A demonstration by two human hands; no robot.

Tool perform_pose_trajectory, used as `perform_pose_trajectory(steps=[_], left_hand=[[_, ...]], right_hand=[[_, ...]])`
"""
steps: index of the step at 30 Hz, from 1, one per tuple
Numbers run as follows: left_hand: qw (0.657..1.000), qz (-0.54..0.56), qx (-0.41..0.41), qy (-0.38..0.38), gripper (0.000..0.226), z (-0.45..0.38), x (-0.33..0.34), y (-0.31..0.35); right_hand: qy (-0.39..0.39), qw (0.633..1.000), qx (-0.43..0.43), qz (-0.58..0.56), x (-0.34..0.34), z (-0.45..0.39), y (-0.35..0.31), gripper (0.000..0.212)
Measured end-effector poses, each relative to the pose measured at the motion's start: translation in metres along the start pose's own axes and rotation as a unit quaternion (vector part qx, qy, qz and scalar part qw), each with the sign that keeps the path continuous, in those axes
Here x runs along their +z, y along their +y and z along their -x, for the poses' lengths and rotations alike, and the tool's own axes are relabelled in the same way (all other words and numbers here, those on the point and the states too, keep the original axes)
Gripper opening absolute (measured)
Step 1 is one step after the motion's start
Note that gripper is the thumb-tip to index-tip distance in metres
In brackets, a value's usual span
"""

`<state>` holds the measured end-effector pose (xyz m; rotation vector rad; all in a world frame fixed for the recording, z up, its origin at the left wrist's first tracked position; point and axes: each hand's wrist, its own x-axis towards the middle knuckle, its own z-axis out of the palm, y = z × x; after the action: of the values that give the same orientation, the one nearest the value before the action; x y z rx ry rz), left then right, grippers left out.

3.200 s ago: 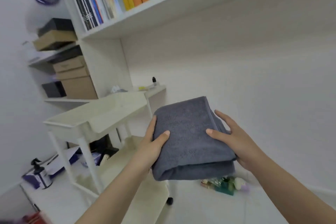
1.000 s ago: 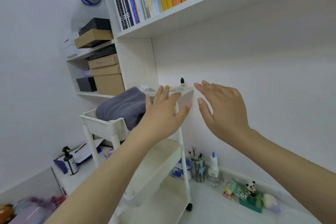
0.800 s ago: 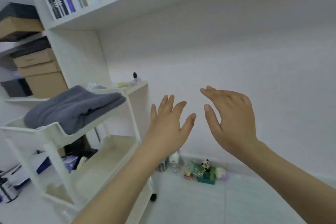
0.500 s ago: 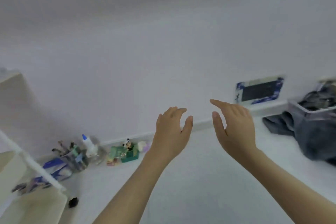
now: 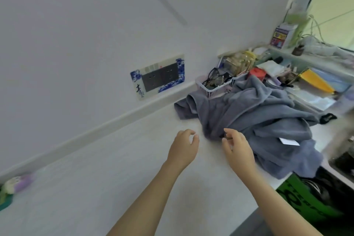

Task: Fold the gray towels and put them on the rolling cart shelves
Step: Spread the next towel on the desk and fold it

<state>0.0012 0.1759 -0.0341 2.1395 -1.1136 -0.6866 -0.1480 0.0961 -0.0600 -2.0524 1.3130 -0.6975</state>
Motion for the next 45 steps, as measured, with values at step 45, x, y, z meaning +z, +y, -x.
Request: perform_pose_trajectory(steps=[45], left_hand=[[0.922,0.267,-0.124,0.251,0.023,0.093,-0.116,-0.136]], right_hand=[[-0.263,0.954,-0.106,-0.094,0.121,0.057,-0.085,0.035]])
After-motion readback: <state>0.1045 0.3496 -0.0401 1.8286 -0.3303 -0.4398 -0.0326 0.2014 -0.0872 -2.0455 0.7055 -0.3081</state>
